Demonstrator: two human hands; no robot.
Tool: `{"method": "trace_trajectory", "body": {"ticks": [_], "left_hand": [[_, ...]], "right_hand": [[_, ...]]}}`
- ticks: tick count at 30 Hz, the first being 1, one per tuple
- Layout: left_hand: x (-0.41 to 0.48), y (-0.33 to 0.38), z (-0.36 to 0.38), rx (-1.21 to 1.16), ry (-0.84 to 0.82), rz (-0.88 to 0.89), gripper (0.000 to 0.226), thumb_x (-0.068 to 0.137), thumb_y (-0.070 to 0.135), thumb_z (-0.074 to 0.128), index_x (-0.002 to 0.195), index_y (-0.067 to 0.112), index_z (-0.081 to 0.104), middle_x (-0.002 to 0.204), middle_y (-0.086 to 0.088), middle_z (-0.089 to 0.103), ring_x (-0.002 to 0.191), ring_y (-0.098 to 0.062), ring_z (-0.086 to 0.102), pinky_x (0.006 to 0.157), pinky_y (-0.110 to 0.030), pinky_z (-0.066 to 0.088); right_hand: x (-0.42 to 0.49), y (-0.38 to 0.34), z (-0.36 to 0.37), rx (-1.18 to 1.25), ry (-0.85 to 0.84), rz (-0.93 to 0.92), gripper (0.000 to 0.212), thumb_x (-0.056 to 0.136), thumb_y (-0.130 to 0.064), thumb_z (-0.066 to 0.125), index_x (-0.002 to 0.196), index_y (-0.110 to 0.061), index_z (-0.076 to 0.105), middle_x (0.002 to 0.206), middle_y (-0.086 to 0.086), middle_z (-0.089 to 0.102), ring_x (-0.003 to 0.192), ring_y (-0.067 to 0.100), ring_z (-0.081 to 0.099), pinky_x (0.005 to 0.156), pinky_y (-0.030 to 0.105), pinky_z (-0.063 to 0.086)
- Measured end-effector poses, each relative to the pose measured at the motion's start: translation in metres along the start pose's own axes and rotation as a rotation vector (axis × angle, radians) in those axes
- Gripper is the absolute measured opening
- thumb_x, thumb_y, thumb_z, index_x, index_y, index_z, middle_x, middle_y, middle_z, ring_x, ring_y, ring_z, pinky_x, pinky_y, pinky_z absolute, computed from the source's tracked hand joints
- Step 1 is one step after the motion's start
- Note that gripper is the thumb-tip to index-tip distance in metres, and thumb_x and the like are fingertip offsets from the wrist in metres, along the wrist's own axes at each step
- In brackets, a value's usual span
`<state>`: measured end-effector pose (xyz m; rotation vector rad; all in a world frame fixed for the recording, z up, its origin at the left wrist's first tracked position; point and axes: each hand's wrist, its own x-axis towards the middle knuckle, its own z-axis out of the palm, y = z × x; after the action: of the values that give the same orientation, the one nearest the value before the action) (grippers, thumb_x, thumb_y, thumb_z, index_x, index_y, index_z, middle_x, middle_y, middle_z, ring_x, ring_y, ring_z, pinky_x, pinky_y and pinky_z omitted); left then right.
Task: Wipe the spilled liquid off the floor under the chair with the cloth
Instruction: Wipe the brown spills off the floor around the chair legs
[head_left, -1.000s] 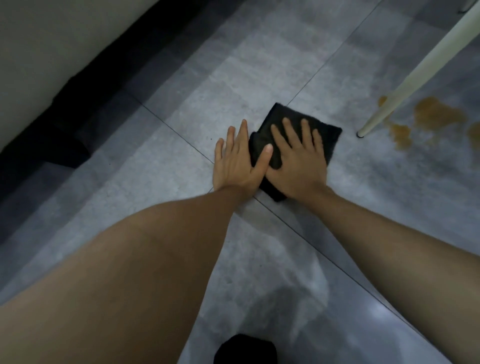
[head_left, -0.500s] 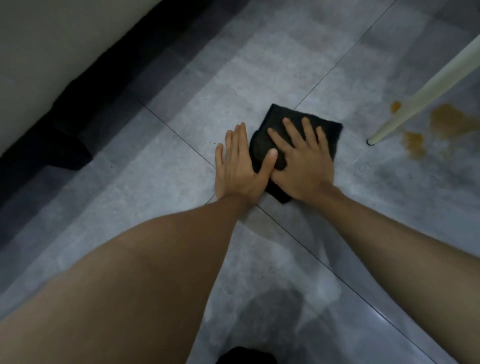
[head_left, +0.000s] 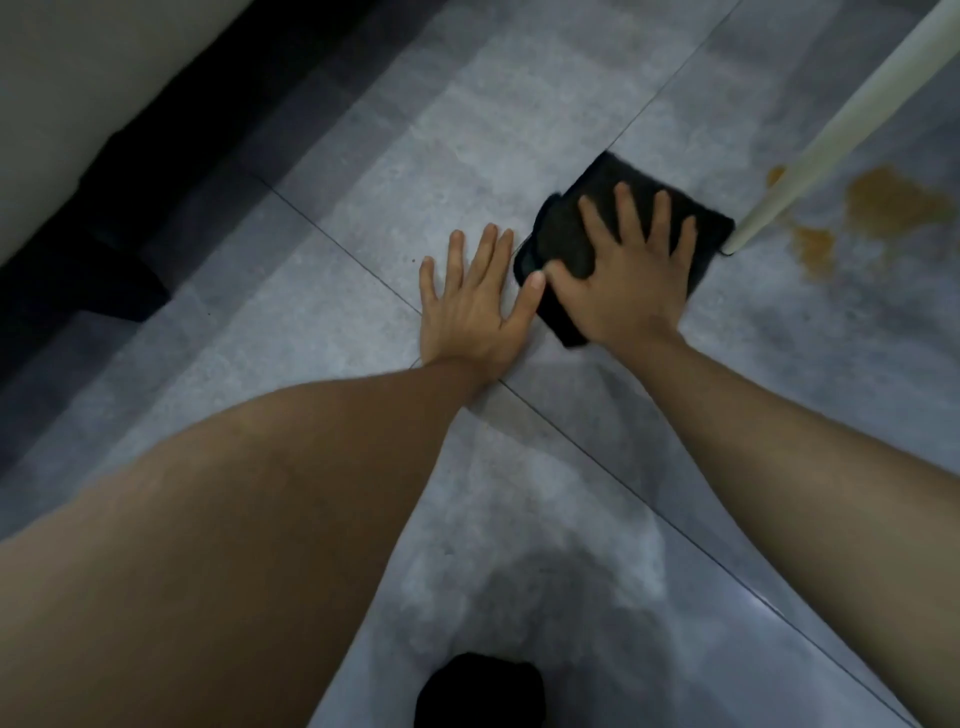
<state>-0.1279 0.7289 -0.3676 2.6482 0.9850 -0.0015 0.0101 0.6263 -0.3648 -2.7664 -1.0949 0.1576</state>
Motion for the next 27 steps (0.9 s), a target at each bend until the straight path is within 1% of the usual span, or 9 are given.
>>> {"method": "trace_trajectory", "body": {"ticks": [2,8,11,14,16,18,22,25,27], "left_hand": [[0.000,0.001,-0.002,-0.019,0.006,0.009,0.075,0.097,0.068,0.007,0.161,0.031,0.017,0.169,0.010,0.011,0.156,-0.018,-0.004,0.123,-0.052,-0.007],[-0.001,0.001,-0.001,0.028,0.005,0.002,0.067,0.102,0.059,0.007,0.161,0.030,0.017,0.170,0.009,0.008,0.156,-0.018,-0.003,0.124,-0.050,-0.007],[-0.002,0.005,0.001,0.061,0.000,0.158,0.062,0.106,0.051,0.012,0.162,0.025,0.015,0.170,0.003,0.008,0.157,-0.019,-0.001,0.125,-0.046,-0.003],[0.002,0.005,0.000,0.174,0.002,0.379,0.059,0.107,0.046,0.021,0.160,0.020,0.025,0.167,-0.005,0.023,0.154,-0.025,0.017,0.123,-0.048,0.013],[0.008,0.013,0.000,0.231,0.033,0.411,0.059,0.104,0.045,0.029,0.156,0.018,0.036,0.155,-0.014,0.042,0.141,-0.033,0.036,0.113,-0.048,0.028],[0.016,0.041,0.006,0.226,0.049,0.383,0.060,0.101,0.047,0.034,0.152,0.017,0.041,0.139,-0.018,0.049,0.125,-0.036,0.041,0.104,-0.048,0.031],[0.034,0.109,0.027,0.129,0.032,0.253,0.056,0.101,0.047,0.033,0.151,0.023,0.039,0.141,-0.014,0.043,0.130,-0.035,0.035,0.114,-0.054,0.023],[0.056,0.146,0.033,0.080,-0.026,0.188,0.053,0.104,0.046,0.025,0.154,0.030,0.028,0.158,-0.006,0.028,0.147,-0.033,0.017,0.120,-0.061,0.006],[0.067,0.155,0.038,0.120,-0.056,0.149,0.055,0.105,0.046,0.017,0.158,0.035,0.015,0.165,-0.001,0.015,0.153,-0.034,0.002,0.120,-0.062,0.000]], "right_hand": [[-0.002,-0.015,0.002,0.023,-0.008,0.052,0.083,0.088,-0.074,0.027,0.161,-0.033,0.028,0.172,0.007,0.020,0.157,0.043,0.011,0.124,0.065,0.004],[-0.109,0.042,0.002,0.018,0.051,-0.223,0.076,0.088,-0.070,0.045,0.153,-0.032,0.048,0.165,0.007,0.038,0.152,0.041,0.029,0.123,0.062,0.017],[-0.102,0.077,-0.007,-0.003,0.045,-0.062,0.078,0.086,-0.073,0.041,0.155,-0.036,0.043,0.167,0.005,0.034,0.155,0.039,0.024,0.125,0.061,0.014],[-0.090,0.068,-0.009,0.007,0.001,0.081,0.080,0.086,-0.075,0.033,0.157,-0.038,0.036,0.169,0.004,0.028,0.157,0.038,0.015,0.126,0.060,0.007],[-0.111,0.067,-0.011,0.008,0.009,0.029,0.079,0.086,-0.074,0.037,0.156,-0.037,0.040,0.168,0.004,0.032,0.156,0.039,0.020,0.125,0.061,0.010],[-0.144,0.089,-0.009,0.008,0.083,-0.020,0.075,0.088,-0.071,0.045,0.153,-0.034,0.048,0.164,0.005,0.039,0.153,0.039,0.030,0.124,0.061,0.017],[-0.159,0.143,-0.020,-0.017,0.085,0.127,0.076,0.089,-0.074,0.039,0.154,-0.035,0.044,0.167,0.003,0.034,0.156,0.036,0.024,0.125,0.060,0.014],[-0.116,0.175,-0.031,-0.003,0.000,0.344,0.081,0.088,-0.078,0.027,0.160,-0.042,0.027,0.173,-0.001,0.016,0.159,0.032,0.004,0.127,0.057,0.001],[-0.079,0.186,-0.037,0.049,0.025,0.463,0.081,0.091,-0.077,0.030,0.162,-0.040,0.022,0.174,0.001,0.011,0.159,0.035,0.000,0.126,0.060,-0.001]]}}
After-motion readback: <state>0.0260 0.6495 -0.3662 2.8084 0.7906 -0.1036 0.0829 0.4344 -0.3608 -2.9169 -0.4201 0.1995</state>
